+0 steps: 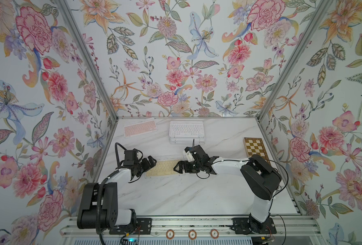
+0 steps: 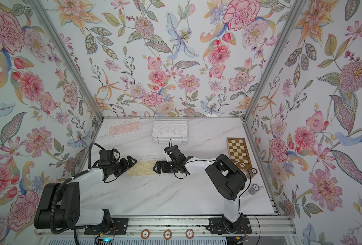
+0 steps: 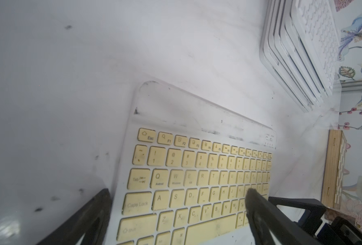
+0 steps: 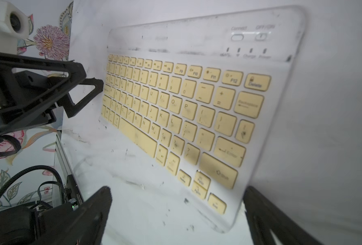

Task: Stack the numeric keypads
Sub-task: Move the numeric keypad to the center of the board.

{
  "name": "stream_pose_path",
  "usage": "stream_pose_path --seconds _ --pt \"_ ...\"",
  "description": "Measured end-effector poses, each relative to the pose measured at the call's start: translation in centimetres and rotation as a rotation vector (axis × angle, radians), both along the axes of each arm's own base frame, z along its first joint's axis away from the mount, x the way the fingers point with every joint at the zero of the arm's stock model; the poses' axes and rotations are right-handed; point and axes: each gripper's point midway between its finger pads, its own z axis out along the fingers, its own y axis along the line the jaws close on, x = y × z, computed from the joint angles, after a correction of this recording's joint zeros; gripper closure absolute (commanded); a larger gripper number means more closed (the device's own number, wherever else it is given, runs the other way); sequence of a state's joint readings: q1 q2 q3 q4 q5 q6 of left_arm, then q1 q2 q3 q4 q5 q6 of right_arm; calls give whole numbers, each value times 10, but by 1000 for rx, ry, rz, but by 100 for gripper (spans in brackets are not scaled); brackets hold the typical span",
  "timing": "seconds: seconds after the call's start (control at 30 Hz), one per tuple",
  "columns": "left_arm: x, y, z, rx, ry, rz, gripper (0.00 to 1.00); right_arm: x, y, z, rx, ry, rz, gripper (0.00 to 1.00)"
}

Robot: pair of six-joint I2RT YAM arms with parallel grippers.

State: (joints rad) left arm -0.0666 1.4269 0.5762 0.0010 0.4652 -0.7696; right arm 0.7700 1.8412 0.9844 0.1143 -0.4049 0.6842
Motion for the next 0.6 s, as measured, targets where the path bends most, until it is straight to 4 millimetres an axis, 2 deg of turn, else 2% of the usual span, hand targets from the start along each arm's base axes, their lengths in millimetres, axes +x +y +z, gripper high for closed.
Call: stream_pose_path --seconds 0.2,0.3,0.4,0.5,0.6 --pt "33 -66 2 -26 -41 -111 0 39 -60 1 49 32 -169 1" --pt "43 -96 4 -53 -41 -157 1 48 -96 3 71 52 -245 1" --pt "48 -114 5 -80 -32 -188 1 49 -132 7 85 69 -319 1" --pt "57 -121 5 -91 -29 -192 1 64 -167 18 114 58 -393 1" --pt "67 -127 6 -92 -32 -196 1 77 -186 15 142 75 -429 1"
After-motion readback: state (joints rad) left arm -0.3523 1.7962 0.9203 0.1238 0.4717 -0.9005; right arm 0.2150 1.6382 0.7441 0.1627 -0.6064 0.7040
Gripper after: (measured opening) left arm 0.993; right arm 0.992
